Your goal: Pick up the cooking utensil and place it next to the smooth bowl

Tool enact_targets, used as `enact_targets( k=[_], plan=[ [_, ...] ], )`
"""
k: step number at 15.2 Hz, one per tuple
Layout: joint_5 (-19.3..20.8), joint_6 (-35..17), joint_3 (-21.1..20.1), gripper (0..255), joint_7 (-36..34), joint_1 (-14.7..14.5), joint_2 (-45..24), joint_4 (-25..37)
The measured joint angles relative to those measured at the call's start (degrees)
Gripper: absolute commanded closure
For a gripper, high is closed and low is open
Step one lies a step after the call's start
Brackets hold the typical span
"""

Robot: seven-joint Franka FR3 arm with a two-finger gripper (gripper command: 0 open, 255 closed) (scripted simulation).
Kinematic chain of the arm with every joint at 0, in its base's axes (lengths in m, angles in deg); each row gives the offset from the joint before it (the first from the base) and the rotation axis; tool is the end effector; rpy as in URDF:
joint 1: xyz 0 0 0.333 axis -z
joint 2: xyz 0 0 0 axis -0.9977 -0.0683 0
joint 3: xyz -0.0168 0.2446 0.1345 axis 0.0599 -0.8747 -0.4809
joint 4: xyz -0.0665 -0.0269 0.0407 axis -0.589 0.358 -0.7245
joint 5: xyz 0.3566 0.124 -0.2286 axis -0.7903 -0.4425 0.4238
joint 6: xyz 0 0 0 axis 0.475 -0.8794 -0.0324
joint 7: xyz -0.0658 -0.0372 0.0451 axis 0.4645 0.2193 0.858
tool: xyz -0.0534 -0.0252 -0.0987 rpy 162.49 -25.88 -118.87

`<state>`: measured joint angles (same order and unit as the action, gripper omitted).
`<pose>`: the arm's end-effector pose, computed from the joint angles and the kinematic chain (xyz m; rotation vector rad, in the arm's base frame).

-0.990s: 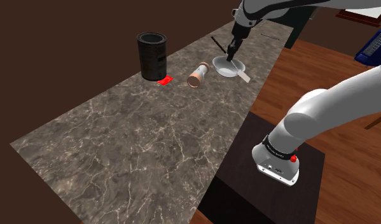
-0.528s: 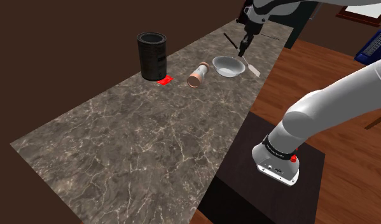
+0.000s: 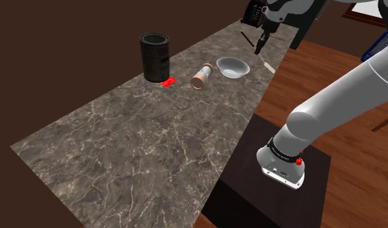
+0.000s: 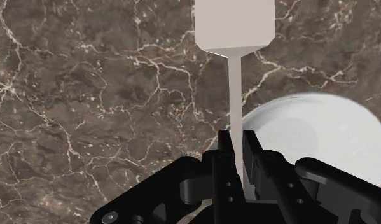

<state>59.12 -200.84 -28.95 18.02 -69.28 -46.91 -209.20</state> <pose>0.3873 -0.3772 0.4099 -3.1328 -0.1343 -0.1042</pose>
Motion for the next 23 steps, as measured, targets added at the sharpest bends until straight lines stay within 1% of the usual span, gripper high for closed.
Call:
enact_targets(
  k=[5,8,9,23],
  plan=[
    [-3.12,1.06,5.14,255,8.57,1.68,-6.9,7.25],
    [-6.51,2.23,8.02,255,14.39,3.11,-12.66,13.08],
    [-7.18,1.96,8.44,255,15.47,3.45,-13.66,13.58],
    [-11.2,-7.79,8.96,255,19.58,4.34,-18.83,7.8]
  ],
)
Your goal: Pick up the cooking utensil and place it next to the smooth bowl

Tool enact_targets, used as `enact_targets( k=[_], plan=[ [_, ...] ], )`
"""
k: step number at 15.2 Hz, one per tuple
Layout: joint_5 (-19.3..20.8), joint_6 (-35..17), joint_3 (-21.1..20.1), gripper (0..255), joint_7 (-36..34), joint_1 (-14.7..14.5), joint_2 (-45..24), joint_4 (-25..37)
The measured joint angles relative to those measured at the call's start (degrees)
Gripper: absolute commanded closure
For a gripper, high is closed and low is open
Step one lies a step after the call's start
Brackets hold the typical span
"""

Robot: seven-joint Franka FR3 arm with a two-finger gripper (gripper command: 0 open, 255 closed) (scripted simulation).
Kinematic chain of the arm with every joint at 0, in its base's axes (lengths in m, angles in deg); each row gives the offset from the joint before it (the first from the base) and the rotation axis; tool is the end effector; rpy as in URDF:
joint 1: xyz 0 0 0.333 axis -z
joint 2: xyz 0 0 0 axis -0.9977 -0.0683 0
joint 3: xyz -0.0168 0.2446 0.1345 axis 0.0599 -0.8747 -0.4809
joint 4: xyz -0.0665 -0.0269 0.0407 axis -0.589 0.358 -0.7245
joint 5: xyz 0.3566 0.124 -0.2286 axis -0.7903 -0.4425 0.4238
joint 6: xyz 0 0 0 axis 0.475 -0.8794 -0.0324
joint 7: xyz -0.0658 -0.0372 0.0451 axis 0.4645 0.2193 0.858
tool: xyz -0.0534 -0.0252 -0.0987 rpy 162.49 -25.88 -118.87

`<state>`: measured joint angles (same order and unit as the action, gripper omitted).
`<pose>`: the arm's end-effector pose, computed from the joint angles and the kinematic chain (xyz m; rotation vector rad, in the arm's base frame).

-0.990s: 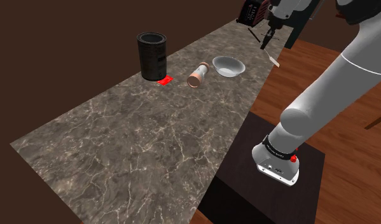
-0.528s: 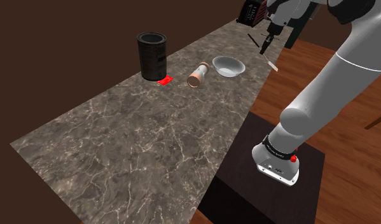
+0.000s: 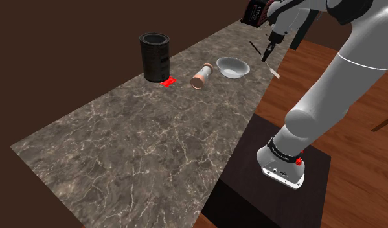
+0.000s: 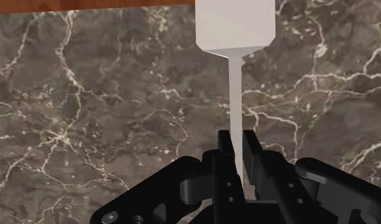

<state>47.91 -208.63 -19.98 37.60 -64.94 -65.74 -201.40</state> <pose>0.3332 -0.4994 0.3284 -3.1331 -0.1368 -0.1038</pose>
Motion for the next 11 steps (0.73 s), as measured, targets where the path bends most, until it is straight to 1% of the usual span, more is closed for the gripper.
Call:
enact_targets(
  k=[8,11],
  plan=[
    [-3.11,-5.42,-0.56,255,2.12,0.35,-3.47,-2.76],
    [-3.72,-6.27,-0.66,255,2.65,0.52,-4.16,-3.09]
  ],
)
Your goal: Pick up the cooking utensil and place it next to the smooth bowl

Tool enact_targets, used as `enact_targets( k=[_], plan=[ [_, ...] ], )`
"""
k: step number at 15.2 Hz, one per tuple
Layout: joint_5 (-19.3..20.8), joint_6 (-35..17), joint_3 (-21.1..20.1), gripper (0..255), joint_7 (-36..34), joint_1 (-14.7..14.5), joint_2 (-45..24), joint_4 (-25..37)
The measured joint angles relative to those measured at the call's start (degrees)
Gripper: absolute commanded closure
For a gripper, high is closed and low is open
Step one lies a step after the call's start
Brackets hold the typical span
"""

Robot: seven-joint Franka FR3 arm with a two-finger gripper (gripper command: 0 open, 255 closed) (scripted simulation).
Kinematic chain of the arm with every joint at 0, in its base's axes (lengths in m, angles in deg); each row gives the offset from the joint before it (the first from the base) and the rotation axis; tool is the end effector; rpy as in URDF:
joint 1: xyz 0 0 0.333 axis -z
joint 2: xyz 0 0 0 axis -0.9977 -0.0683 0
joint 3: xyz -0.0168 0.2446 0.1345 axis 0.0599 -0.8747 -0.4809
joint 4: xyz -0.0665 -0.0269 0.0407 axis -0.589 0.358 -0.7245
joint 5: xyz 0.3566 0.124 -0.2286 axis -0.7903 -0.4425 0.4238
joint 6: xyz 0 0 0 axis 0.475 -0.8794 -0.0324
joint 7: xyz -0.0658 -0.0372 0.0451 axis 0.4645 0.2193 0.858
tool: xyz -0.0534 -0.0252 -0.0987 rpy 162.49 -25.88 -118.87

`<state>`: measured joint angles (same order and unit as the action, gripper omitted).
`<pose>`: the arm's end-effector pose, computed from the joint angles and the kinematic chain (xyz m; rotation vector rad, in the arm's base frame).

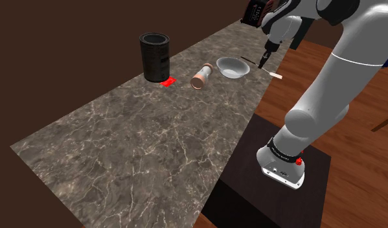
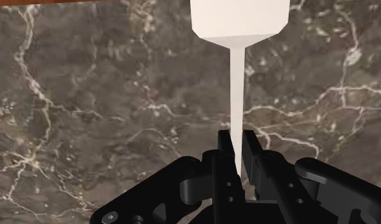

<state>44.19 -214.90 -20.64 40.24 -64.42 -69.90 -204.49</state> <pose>0.3294 -0.4952 0.2760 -3.1333 -0.1366 -0.1038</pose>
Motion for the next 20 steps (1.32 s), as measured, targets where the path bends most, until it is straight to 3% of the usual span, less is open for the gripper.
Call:
enact_targets(
  k=[4,5,11,15,20],
  plan=[
    [-0.1,-0.1,-0.01,255,0.1,0.04,-0.1,-0.02],
    [-0.1,-0.1,-0.01,0,0.1,0.04,-0.1,-0.02],
    [-0.1,-0.1,-0.01,0,0.1,0.04,-0.1,-0.02],
    [2.95,5.08,0.71,0,-1.93,-0.38,3.29,2.65],
    [3.95,6.24,0.81,0,-2.64,-0.54,4.51,2.81]
  ],
)
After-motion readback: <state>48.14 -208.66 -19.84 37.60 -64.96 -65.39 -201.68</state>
